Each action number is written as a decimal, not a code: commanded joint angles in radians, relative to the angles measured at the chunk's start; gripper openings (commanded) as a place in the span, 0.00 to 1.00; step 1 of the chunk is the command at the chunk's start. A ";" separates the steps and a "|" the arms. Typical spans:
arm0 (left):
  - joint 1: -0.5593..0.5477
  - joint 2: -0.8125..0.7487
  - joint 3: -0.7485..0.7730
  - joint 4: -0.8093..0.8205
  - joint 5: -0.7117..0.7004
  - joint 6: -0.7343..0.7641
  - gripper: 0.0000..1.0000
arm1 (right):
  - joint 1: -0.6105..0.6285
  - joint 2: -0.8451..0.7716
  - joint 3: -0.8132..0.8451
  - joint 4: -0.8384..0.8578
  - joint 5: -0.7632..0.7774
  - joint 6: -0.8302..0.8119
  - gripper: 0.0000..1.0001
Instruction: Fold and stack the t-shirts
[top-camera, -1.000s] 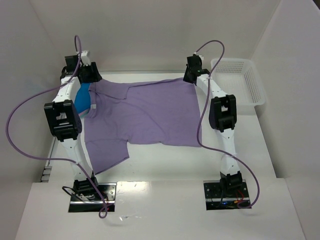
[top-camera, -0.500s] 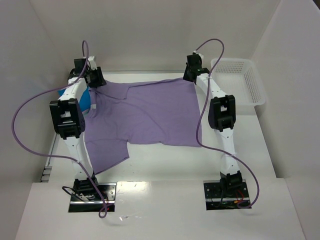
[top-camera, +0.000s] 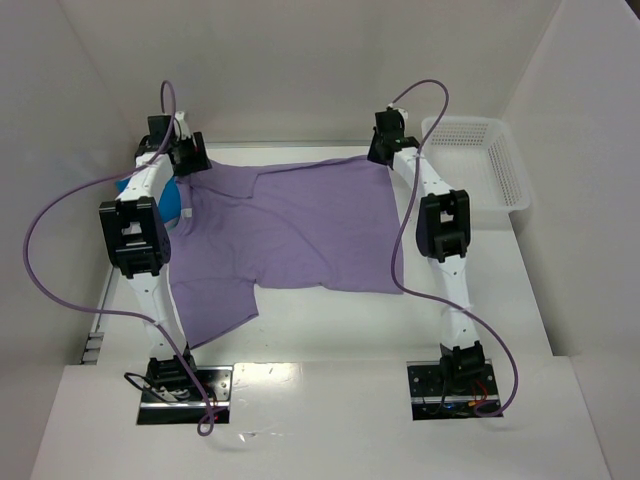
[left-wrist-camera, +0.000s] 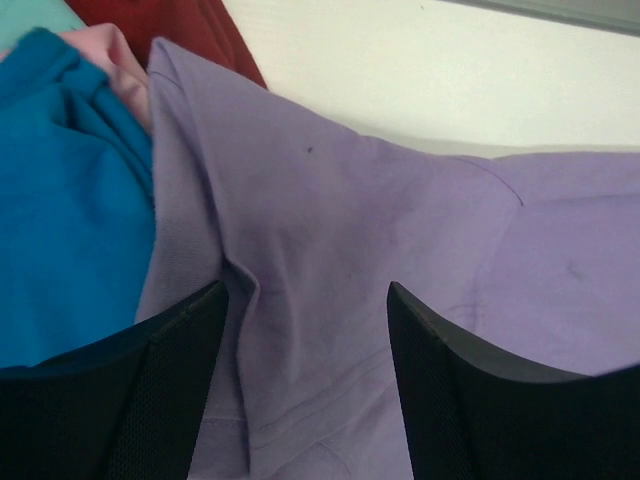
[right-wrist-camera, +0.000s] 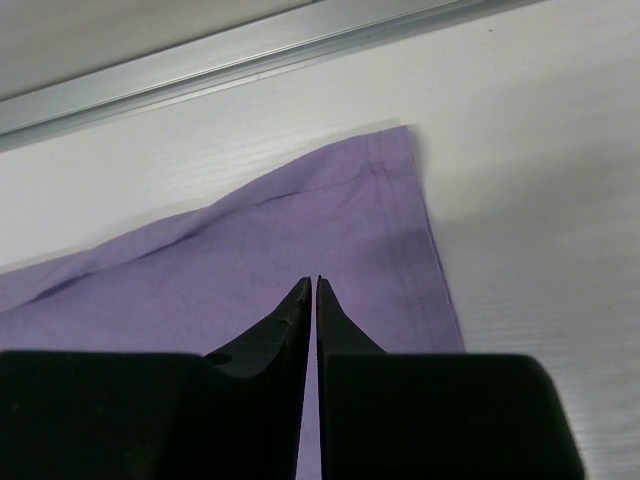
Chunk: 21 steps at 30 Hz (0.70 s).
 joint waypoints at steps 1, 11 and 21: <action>0.007 -0.013 0.041 -0.022 -0.074 -0.016 0.73 | -0.007 0.018 0.078 0.009 0.006 -0.014 0.10; 0.007 0.001 0.028 -0.003 -0.064 -0.025 0.58 | -0.007 0.070 0.147 0.000 0.006 -0.014 0.12; 0.007 0.010 0.028 -0.003 -0.022 -0.016 0.16 | -0.026 0.153 0.259 -0.011 0.004 -0.005 0.36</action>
